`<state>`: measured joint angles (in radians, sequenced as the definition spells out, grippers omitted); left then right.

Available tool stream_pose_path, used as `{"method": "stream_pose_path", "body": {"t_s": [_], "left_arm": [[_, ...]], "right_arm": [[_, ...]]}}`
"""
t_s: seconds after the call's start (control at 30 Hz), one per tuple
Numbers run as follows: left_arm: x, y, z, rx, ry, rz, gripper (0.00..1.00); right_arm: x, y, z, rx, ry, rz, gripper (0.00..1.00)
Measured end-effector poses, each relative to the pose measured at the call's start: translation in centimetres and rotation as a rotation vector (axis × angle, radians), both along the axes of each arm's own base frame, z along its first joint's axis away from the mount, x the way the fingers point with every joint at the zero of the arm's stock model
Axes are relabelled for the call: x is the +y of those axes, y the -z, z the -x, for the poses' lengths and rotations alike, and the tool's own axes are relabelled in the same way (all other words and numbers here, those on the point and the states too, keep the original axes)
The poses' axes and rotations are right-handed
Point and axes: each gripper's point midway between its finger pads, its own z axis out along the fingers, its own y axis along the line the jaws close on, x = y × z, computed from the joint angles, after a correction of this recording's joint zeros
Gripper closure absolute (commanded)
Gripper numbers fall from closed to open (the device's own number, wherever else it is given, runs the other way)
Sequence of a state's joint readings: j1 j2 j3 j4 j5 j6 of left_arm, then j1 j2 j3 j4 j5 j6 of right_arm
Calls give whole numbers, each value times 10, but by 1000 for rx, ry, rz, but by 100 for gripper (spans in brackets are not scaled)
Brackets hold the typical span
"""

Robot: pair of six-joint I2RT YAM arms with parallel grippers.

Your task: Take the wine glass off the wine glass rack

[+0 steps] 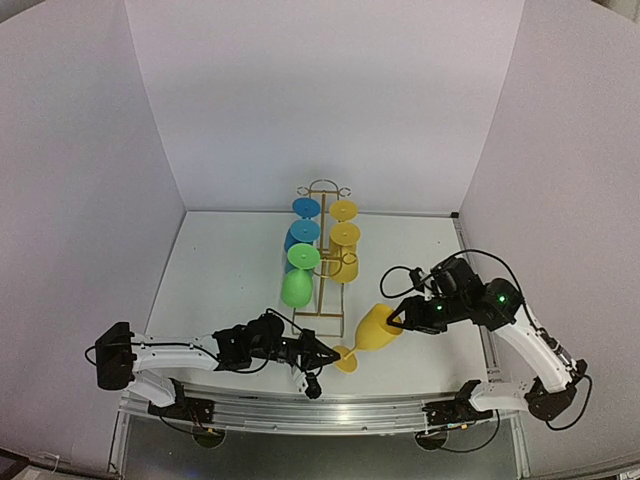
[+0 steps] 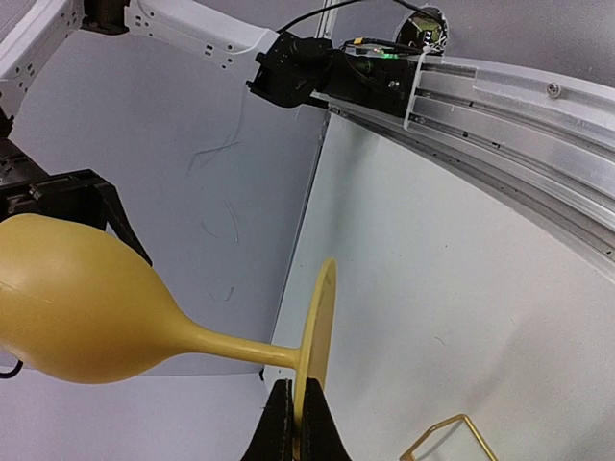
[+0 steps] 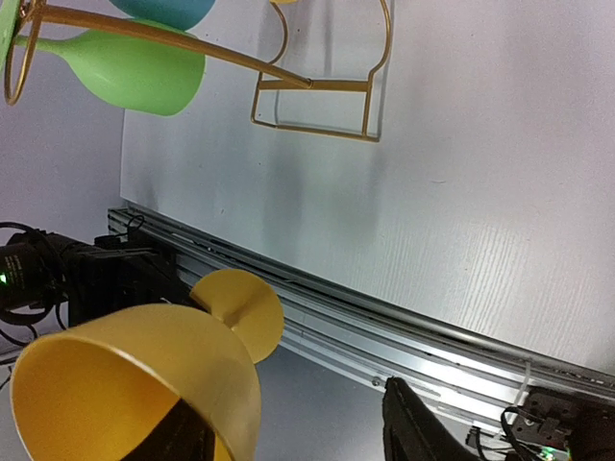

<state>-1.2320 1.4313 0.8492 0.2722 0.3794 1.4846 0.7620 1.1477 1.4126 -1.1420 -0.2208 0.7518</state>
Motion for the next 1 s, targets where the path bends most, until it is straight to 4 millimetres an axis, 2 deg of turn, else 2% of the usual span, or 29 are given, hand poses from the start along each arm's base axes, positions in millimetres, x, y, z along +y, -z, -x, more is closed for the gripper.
{"method": "stream_pose_path", "body": {"t_s": [0.1,0.13,0.27,0.3,0.33,0.37,0.43,0.47,0.5,0.57,0.7,0.8,0.87,0.9,1.0], "left_arm": [[-1,-3,-1,-19,3,15,100],[-1,-4,-1,-23,1,19,100],[-1,-3,-4,-28,-17,16,100],[-1,-2,-5,-28,-21,15,93],[-1,-2,-5,-27,-26,14,82],[-1,-2,-6,-26,-31,13,55],[-1,-2,-9,-22,-47,13,8],[-1,-2,-10,-19,-54,12,4],[0,-1,-11,-13,-63,6,1],[0,2,-13,1,-79,-4,0],[6,11,-16,56,-127,-54,1],[13,16,-17,125,-167,-91,1],[18,16,-16,181,-195,-108,0],[21,15,-16,213,-211,-115,1],[28,12,-15,321,-259,-126,0]], "right_arm": [[8,2,-3,15,-4,-24,90],[11,2,-4,15,-9,-33,98],[18,1,-6,17,-20,-54,100],[18,2,-6,16,-19,-52,100],[17,2,-7,14,-18,-50,100],[17,2,-7,11,-17,-48,100],[14,3,-9,4,-4,-32,100],[10,4,-11,-6,11,-13,100],[5,3,-13,-19,30,10,100],[-7,0,-18,-49,70,60,100],[-40,-19,-40,-167,190,218,100],[-62,-37,-72,-280,292,328,100],[-86,-43,-101,-335,378,425,100],[-100,-42,-115,-347,422,478,100],[-142,-25,-147,-327,495,644,100]]}}
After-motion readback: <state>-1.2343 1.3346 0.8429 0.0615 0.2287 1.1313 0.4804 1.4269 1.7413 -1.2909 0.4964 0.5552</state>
